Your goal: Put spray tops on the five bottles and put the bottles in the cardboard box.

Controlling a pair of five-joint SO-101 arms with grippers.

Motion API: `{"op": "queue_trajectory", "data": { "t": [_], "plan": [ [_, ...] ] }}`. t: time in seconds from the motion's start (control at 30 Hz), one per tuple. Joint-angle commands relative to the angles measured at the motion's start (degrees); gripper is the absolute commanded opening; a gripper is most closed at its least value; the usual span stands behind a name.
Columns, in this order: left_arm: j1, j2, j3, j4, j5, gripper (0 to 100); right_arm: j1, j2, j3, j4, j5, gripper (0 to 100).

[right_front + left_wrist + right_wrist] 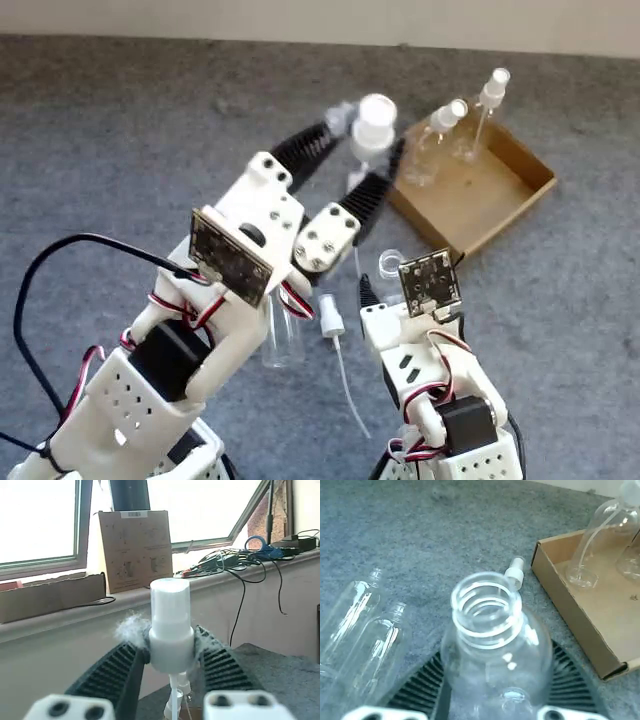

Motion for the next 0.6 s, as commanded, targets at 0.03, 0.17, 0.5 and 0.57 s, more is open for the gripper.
{"op": "queue_trajectory", "data": {
  "t": [0.03,0.17,0.5,0.57],
  "plan": [
    [2.51,0.13,-0.4,-1.49,-0.18,2,0.4,0.22,-0.66,-1.54,-0.44,19.3],
    [2.59,0.13,2.15,-1.67,-0.18,2,0.4,0.22,-0.75,-1.54,-0.44,19.3],
    [0.48,0.13,4.09,-1.76,10.99,2,0.66,0.13,-0.66,-1.54,-0.44,19.3],
    [-1.63,0.13,4.09,-1.76,14.51,2,0.66,0.13,-0.66,-1.54,-0.44,19.3]
  ]
}}
